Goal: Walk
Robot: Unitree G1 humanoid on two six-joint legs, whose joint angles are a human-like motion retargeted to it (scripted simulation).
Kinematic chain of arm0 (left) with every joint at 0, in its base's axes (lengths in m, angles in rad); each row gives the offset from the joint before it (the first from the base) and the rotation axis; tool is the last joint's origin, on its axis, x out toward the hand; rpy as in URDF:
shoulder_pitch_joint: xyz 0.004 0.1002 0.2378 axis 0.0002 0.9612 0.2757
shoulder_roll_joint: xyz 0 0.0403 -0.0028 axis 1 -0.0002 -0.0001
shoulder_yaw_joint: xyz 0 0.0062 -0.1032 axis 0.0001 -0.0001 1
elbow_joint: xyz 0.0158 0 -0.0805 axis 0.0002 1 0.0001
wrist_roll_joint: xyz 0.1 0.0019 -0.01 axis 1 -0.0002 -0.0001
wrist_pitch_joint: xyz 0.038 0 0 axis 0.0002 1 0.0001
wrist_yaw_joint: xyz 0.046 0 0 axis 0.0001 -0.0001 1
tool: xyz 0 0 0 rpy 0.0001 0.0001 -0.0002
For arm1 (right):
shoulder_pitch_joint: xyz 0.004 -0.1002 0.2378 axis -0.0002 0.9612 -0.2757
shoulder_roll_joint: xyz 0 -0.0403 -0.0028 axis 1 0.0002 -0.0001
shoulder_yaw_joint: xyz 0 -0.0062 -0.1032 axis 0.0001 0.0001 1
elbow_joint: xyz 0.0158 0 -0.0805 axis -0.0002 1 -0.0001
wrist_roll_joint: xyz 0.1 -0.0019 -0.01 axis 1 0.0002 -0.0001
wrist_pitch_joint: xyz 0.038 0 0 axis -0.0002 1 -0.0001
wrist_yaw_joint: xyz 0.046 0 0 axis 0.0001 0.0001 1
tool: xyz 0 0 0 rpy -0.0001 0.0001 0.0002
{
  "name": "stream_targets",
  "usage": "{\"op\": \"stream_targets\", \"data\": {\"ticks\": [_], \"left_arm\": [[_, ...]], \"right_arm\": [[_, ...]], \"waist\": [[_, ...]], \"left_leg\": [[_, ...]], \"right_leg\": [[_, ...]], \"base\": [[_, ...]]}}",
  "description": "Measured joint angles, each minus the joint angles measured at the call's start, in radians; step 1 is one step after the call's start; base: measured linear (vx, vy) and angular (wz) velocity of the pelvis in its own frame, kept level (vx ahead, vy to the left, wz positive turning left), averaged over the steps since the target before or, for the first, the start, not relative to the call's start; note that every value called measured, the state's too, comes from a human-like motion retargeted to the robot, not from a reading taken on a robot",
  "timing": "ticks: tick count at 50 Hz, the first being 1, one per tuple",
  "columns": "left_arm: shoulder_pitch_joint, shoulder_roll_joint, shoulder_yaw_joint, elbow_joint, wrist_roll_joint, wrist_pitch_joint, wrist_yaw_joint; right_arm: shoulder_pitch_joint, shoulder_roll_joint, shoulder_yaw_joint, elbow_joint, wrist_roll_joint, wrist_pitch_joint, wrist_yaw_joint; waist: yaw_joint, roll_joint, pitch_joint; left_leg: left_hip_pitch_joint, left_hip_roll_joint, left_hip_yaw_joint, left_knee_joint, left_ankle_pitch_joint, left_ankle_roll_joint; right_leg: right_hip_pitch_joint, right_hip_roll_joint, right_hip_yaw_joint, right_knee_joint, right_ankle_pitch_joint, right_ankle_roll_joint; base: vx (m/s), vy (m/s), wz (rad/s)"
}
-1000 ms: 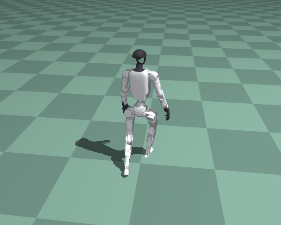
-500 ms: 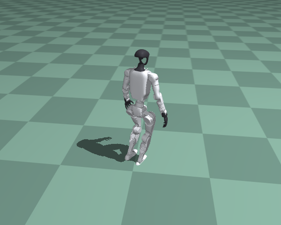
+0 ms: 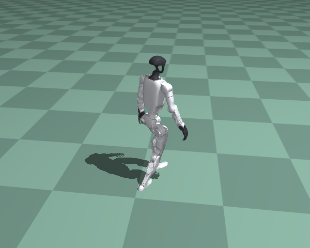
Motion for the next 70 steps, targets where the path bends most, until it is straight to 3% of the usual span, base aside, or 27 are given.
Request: {"op": "stream_targets", "data": {"ticks": [10, 17, 25, 29, 35, 40, 45, 54, 57, 60, 65, 70], "left_arm": [[-0.001, -0.008, 0.017, 0.012, -0.035, -0.003, 0.014], [-0.029, -0.004, 0.019, -0.002, -0.036, 0.001, 0.037], [-0.083, 0.007, 0.025, -0.017, -0.038, 0.013, 0.071], [-0.116, 0.015, 0.031, -0.028, -0.053, 0.008, 0.085], [-0.141, 0.024, 0.032, -0.062, -0.063, -0.012, 0.096], [-0.142, 0.018, 0.027, -0.091, -0.063, -0.026, 0.101], [-0.13, 0.0, 0.023, -0.098, -0.07, -0.031, 0.096], [-0.067, -0.032, 0.003, -0.067, -0.078, -0.039, 0.07], [-0.055, -0.035, -0.009, -0.074, -0.069, -0.039, 0.067], [-0.049, -0.037, -0.013, -0.085, -0.059, -0.036, 0.072], [-0.042, -0.04, -0.001, -0.097, -0.055, -0.036, 0.081], [-0.014, -0.057, -0.001, -0.085, -0.053, -0.039, 0.086]], "right_arm": [[-0.01, 0.014, -0.005, -0.037, 0.023, 0.005, -0.006], [-0.007, 0.035, -0.006, -0.043, 0.058, 0.008, 0.005], [0.006, 0.049, -0.017, -0.03, 0.107, 0.006, 0.003], [0.014, 0.053, -0.027, -0.006, 0.132, 0.013, 0.0], [0.045, 0.076, -0.052, 0.049, 0.164, 0.031, 0.0], [0.084, 0.095, -0.078, 0.093, 0.175, 0.043, 0.005], [0.116, 0.109, -0.106, 0.132, 0.187, 0.046, 0.003], [0.143, 0.115, -0.096, 0.129, 0.177, 0.028, -0.014], [0.135, 0.103, -0.086, 0.107, 0.162, 0.02, -0.021], [0.117, 0.089, -0.078, 0.087, 0.143, 0.013, -0.033], [0.061, 0.061, -0.074, 0.058, 0.114, -0.001, -0.05], [0.018, 0.032, -0.058, 0.031, 0.107, -0.018, -0.067]], "waist": [[-0.01, -0.047, 0.016], [-0.031, -0.079, 0.039], [-0.088, -0.044, 0.057], [-0.109, 0.007, 0.063], [-0.125, 0.054, 0.058], [-0.129, 0.055, 0.048], [-0.129, 0.076, 0.043], [-0.09, 0.181, 0.058], [-0.064, 0.207, 0.068], [-0.028, 0.21, 0.08], [0.028, 0.174, 0.109], [0.057, 0.132, 0.124]], "left_leg": [[0.119, -0.08, 0.036, 0.059, -0.124, 0.115], [0.199, -0.122, 0.063, 0.065, -0.19, 0.166], [0.317, -0.094, 0.06, -0.016, -0.232, 0.155], [0.393, -0.034, 0.051, -0.102, -0.24, 0.138], [0.468, 0.031, 0.046, -0.161, -0.267, 0.124], [0.497, 0.043, 0.046, -0.102, -0.327, 0.115], [0.52, 0.095, 0.062, 0.005, -0.354, 0.09], [0.37, 0.252, 0.019, 0.613, -0.182, -0.048], [0.272, 0.326, 0.041, 0.805, -0.166, -0.038], [0.17, 0.363, 0.058, 0.902, -0.224, 0.0], [0.039, 0.322, 0.086, 0.782, -0.304, 0.043], [-0.008, 0.218, 0.094, 0.42, -0.257, 0.021]], "right_leg": [[0.024, -0.079, 0.0, 0.228, 0.168, 0.128], [-0.14, -0.238, -0.108, 0.58, 0.247, 0.093], [-0.401, -0.304, -0.186, 0.627, 0.13, 0.006], [-0.502, -0.259, -0.23, 0.45, 0.153, -0.004], [-0.582, -0.176, -0.249, 0.103, 0.295, 0.05], [-0.615, -0.151, -0.248, 0.017, 0.37, 0.08], [-0.577, -0.116, -0.277, 0.057, 0.414, 0.064], [-0.406, 0.062, -0.329, 0.054, 0.314, -0.037], [-0.338, 0.104, -0.34, 0.015, 0.283, -0.061], [-0.272, 0.117, -0.336, -0.018, 0.25, -0.068], [-0.142, 0.089, -0.301, -0.091, 0.206, -0.055], [-0.042, 0.041, -0.266, -0.121, 0.154, -0.041]], "base": [[0.31, 0.11, -0.28], [0.27, 0.1, -0.29], [0.32, 0.03, -0.29], [0.36, -0.03, -0.28], [0.37, -0.09, -0.23], [0.39, -0.14, -0.15], [0.44, -0.14, -0.09], [0.4, -0.14, -0.17], [0.4, -0.13, -0.05], [0.41, -0.12, -0.11], [0.44, -0.07, -0.21], [0.45, 0.0, -0.18]]}}
